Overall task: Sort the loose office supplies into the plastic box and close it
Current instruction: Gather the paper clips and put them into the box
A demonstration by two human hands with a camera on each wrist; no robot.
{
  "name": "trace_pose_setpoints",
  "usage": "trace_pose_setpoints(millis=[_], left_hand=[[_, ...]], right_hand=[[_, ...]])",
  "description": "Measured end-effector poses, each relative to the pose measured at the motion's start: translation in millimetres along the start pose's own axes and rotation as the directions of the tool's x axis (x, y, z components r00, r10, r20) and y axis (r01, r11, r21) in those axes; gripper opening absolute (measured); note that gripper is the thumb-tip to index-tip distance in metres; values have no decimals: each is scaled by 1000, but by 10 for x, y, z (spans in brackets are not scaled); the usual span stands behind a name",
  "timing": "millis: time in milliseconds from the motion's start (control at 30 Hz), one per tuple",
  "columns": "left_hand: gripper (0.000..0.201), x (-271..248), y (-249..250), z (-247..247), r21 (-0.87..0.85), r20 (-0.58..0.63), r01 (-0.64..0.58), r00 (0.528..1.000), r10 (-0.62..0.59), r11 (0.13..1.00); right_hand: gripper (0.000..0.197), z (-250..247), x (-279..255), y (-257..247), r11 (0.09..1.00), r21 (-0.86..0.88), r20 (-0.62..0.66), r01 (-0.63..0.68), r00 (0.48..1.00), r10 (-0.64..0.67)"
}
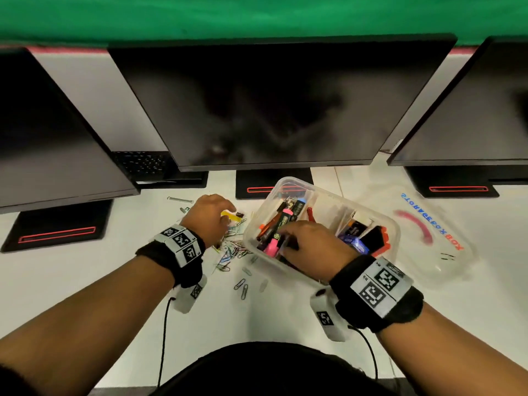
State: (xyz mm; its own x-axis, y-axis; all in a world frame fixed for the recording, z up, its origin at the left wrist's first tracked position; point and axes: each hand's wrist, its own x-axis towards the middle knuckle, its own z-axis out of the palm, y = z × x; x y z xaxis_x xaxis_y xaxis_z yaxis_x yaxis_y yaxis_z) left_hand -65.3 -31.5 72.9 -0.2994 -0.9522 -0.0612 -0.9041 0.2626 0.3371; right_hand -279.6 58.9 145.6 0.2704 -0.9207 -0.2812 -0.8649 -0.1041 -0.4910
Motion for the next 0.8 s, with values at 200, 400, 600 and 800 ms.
trace_pose_setpoints(millis=[200, 400, 600, 800], left_hand=[[35, -359, -781, 144, 88, 261, 117, 956, -136, 989], [54, -477, -1060, 304, 57, 421, 48, 905, -68, 997], [52, -461, -1098, 456, 59, 492, -84, 870, 44, 995], [47, -451, -1134, 603, 82, 477, -104, 878, 53, 991]], right_hand=[[32, 617, 245, -431, 987, -29, 108, 160, 982, -156], [39, 1062, 484, -480, 992, -72, 103, 103, 990, -95], [33, 1038, 509, -303, 997, -78, -50, 9, 999, -13], [30, 905, 543, -6, 988, -82, -154, -132, 981, 118]])
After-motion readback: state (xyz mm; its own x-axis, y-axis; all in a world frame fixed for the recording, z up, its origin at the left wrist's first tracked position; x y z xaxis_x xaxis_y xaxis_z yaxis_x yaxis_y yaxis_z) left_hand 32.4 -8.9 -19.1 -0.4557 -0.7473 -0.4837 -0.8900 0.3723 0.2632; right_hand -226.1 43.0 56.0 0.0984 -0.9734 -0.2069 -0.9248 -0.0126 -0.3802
